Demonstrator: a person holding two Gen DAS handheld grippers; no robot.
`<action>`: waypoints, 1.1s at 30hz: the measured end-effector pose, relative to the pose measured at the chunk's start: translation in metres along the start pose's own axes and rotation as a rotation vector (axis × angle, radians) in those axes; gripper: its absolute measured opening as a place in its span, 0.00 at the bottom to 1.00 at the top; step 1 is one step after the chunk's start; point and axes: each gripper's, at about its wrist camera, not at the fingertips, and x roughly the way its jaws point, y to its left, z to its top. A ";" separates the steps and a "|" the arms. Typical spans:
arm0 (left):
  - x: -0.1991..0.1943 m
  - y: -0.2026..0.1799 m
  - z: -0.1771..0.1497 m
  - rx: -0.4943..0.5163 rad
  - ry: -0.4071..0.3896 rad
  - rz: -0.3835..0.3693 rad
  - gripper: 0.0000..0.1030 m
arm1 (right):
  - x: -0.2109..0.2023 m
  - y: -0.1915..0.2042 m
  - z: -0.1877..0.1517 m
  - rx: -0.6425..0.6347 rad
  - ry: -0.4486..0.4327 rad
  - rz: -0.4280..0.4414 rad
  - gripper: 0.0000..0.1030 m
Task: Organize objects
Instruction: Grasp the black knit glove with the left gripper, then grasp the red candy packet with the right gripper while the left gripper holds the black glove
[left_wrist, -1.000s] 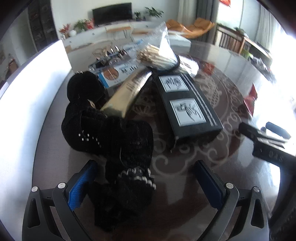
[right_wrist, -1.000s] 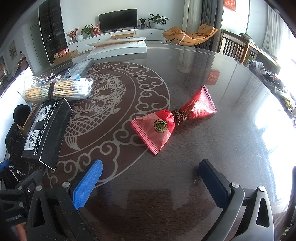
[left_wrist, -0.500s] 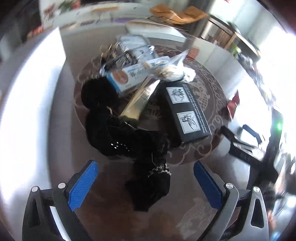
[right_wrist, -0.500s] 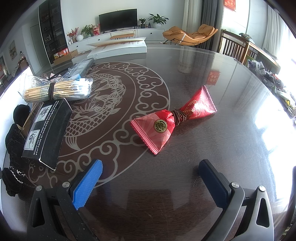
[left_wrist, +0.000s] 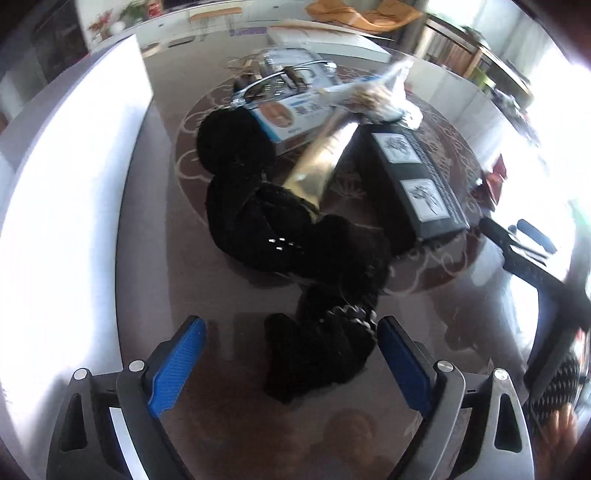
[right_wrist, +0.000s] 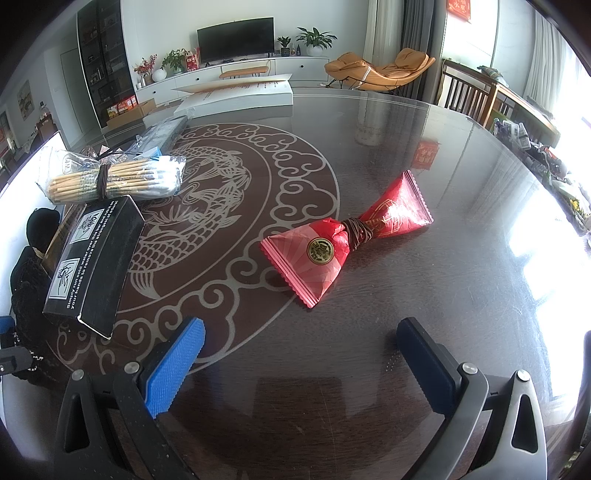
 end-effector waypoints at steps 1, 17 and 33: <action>-0.002 -0.005 0.002 0.047 -0.009 -0.003 0.91 | 0.000 0.000 0.000 0.000 0.000 0.000 1.00; 0.002 -0.031 -0.001 0.084 -0.054 0.062 1.00 | 0.000 0.000 0.000 0.000 0.000 0.000 1.00; -0.040 -0.042 -0.029 0.101 -0.129 0.056 0.39 | 0.003 -0.001 0.008 -0.047 0.069 0.042 1.00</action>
